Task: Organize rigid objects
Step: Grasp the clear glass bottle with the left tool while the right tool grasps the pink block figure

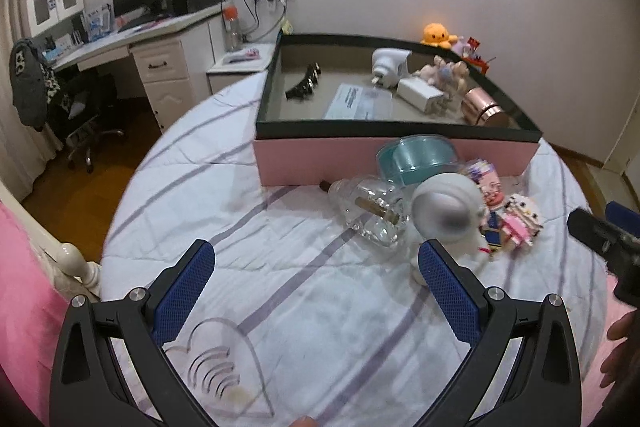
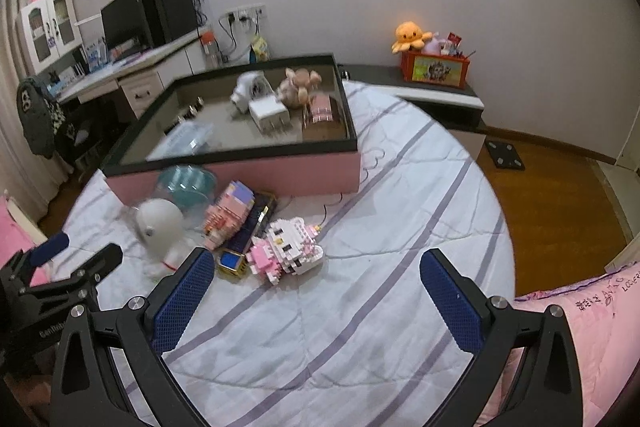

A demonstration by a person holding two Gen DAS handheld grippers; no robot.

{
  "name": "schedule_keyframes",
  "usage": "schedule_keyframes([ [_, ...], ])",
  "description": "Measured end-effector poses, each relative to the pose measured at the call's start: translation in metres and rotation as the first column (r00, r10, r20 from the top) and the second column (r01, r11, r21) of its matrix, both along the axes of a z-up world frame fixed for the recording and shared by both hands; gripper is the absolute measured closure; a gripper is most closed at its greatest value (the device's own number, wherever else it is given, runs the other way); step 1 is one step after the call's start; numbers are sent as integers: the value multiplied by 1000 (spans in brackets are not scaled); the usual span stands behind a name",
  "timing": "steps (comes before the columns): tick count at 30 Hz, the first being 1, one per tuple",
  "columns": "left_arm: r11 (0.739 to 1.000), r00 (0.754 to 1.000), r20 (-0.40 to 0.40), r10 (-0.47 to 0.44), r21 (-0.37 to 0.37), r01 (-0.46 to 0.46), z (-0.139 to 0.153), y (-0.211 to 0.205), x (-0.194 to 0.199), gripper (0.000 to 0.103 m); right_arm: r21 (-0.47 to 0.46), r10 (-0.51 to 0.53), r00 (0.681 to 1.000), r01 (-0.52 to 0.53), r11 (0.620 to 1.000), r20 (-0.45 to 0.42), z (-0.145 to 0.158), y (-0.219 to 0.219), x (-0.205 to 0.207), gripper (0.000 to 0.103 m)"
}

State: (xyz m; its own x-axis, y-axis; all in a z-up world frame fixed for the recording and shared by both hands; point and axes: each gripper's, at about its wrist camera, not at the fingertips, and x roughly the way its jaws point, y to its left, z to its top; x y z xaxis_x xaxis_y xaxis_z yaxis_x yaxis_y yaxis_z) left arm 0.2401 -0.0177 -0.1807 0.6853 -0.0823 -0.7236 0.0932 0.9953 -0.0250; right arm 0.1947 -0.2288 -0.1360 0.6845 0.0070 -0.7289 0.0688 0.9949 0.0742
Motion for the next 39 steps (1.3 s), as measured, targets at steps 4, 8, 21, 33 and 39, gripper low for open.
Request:
schedule_keyframes([
  [4,1000,999,-32,-5,-20,5,-11,-2,18,0,-22,-3,999,2,1000,-49,-17,0,14,0],
  [8,999,999,-46,-15,-34,13,-16,-5,29,0,-22,1,997,-3,1000,-79,-31,-2,26,0],
  [21,993,994,-94,-59,-111,48,-25,-1,47,25,-35,36,994,-40,999,-103,-41,1,42,0],
  [33,989,993,-95,-71,-138,58,-27,3,52,27,-1,114,989,-115,993,-90,-43,6,49,22],
  [39,987,993,-95,-71,-153,56,-26,6,49,27,-20,139,984,-142,990,-116,-47,10,47,46],
])
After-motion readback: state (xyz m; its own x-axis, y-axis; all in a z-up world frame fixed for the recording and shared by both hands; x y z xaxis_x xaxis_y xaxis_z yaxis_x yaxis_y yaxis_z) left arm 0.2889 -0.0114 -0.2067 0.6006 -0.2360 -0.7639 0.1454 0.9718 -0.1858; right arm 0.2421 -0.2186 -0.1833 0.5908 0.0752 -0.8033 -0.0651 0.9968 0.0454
